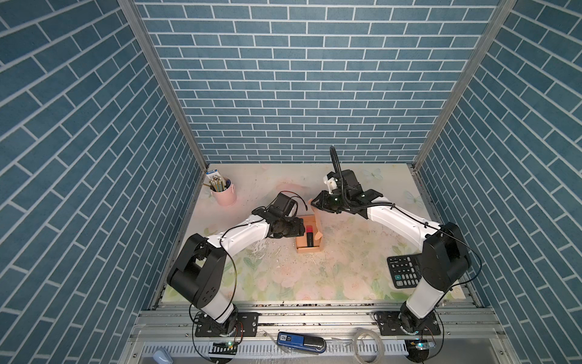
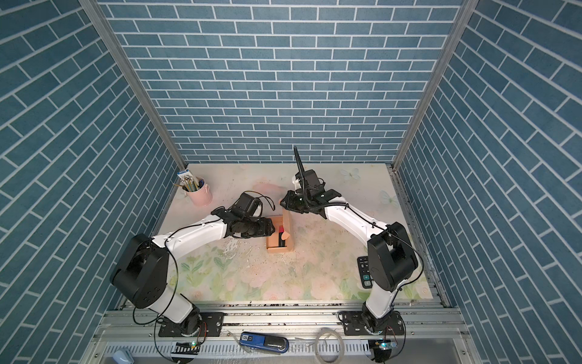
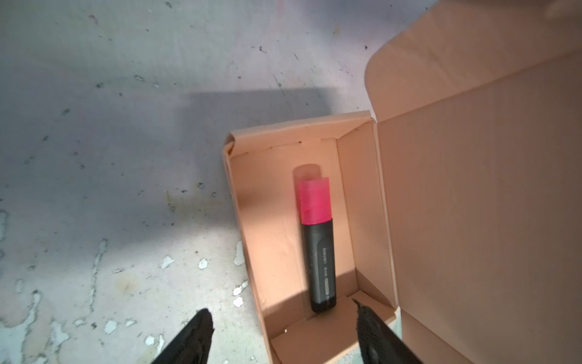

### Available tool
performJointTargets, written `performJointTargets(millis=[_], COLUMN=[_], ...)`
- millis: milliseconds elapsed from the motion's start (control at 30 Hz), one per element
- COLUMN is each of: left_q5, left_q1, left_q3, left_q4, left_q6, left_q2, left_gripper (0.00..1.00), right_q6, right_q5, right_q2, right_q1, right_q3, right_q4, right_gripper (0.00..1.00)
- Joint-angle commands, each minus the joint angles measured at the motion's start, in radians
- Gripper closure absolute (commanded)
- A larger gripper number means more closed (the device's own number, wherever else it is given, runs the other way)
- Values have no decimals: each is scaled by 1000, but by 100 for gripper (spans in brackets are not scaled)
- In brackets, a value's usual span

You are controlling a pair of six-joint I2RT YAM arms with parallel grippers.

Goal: Assemble paper box
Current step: Rotate the paper box at the center of the table.

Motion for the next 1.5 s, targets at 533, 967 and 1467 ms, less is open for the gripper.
performJointTargets(millis=[533, 967, 1467], left_q5=[8, -27, -34], left_q1=[80, -193, -378], left_q3=[-159, -161, -31], left_q4=[-85, 93, 200], left_q6=[-6, -152, -198], left_q2=[-76, -9, 175], left_gripper=[43, 44, 39], right_q6=[-5, -6, -60], right_q5=[49, 77, 147], right_q2=[-14, -29, -211], right_q1=[4, 4, -54], right_q3=[26, 21, -116], right_q4=[-4, -6, -71], right_gripper=[72, 73, 73])
